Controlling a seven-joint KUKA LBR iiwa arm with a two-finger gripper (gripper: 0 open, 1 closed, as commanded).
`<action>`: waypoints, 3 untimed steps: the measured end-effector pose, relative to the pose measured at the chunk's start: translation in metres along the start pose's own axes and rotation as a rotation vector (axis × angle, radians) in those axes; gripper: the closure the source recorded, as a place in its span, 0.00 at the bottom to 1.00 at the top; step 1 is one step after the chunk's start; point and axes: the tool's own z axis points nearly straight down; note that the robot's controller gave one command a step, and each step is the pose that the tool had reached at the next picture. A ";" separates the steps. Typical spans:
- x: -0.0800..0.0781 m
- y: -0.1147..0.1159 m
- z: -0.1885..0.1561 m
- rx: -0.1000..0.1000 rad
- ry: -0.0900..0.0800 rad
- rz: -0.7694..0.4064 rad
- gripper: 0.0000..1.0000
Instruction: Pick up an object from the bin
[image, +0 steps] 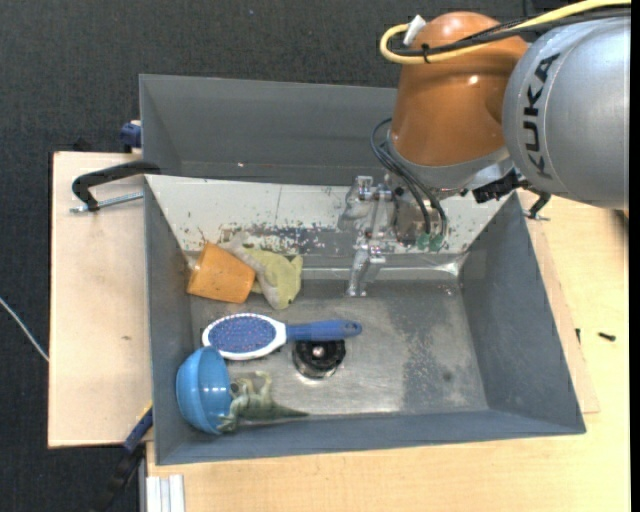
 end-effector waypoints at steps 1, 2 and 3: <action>0.061 0.037 0.172 -0.001 0.002 0.070 0.00; 0.058 0.037 0.167 -0.003 -0.006 0.070 1.00; 0.070 0.008 0.026 0.001 -0.008 -0.012 1.00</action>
Offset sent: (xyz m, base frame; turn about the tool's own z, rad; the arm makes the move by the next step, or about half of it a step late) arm -0.0600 0.0352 -0.1703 0.0712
